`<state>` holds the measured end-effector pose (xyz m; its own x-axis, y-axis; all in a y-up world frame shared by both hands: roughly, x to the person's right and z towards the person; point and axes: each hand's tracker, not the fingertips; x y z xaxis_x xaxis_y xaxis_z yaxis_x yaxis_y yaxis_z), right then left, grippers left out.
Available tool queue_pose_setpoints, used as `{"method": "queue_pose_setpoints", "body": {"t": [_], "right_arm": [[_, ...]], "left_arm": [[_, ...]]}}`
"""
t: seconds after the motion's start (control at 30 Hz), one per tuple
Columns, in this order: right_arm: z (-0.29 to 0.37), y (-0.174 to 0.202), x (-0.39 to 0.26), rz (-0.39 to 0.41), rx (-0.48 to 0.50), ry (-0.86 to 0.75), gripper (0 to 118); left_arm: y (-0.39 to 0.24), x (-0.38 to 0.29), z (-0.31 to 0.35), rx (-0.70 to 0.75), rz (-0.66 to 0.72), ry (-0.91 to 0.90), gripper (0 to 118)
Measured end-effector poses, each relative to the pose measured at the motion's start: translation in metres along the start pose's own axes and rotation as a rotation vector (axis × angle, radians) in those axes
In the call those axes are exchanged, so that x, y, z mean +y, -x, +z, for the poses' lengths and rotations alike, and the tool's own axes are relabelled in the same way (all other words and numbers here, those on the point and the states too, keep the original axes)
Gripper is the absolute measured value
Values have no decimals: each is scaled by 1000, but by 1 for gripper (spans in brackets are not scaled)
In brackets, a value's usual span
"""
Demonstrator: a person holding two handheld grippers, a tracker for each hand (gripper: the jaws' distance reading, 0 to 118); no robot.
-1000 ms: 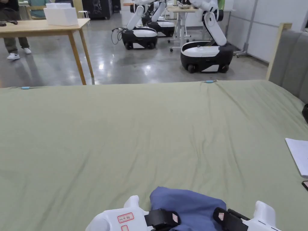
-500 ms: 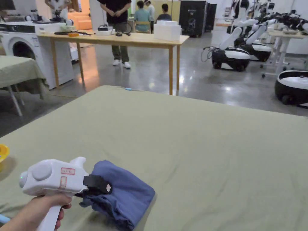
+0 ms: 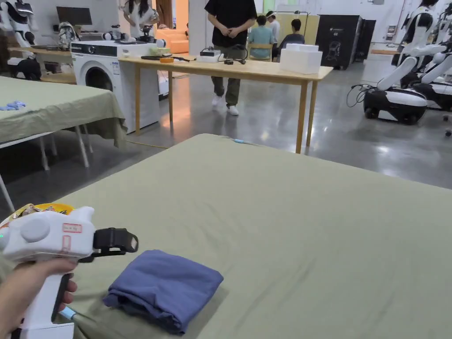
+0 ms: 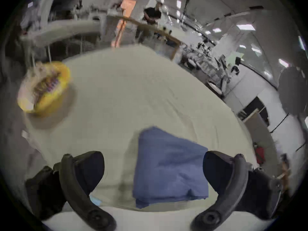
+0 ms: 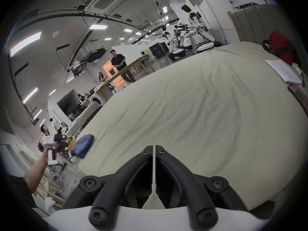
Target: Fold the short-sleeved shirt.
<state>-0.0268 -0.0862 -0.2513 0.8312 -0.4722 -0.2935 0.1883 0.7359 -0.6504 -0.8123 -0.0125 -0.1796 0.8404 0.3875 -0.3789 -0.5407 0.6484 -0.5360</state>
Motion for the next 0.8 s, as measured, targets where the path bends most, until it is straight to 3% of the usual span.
{"method": "queue_pose_setpoints", "body": {"t": [0.1,0.13,0.17,0.2,0.23,0.27,0.33,0.4,0.5,0.63,0.8], "right_arm": [[8,-4,12,42,-25,-24,4],[10,-4,19,74,-61,-43,4],[12,-3,32,107,-99,-68,4],[14,-2,42,118,-112,-91,4],[17,-3,58,135,-124,-130,4],[21,1,72,161,-144,-164,4],[27,15,106,235,-227,-241,4],[34,29,135,308,-266,-310,4],[42,44,167,392,-299,-401,4],[56,59,197,455,-345,-488,4],[63,70,232,454,-342,-507,4]], "left_arm": [[-72,-14,30,49,-159,-120,113],[-100,-19,36,31,-188,-170,103],[-128,-22,37,-2,-221,-222,86],[-160,-27,38,-29,-256,-260,62],[-199,-34,37,-23,-307,-289,18],[-235,-43,34,-2,-367,-317,0],[-310,-66,26,1,-495,-441,0],[-368,-82,25,-167,-480,-467,0],[-438,-96,21,-192,-484,-553,0],[-497,-99,25,-178,-569,-610,0],[-526,-84,28,-133,-571,-640,0]]}}
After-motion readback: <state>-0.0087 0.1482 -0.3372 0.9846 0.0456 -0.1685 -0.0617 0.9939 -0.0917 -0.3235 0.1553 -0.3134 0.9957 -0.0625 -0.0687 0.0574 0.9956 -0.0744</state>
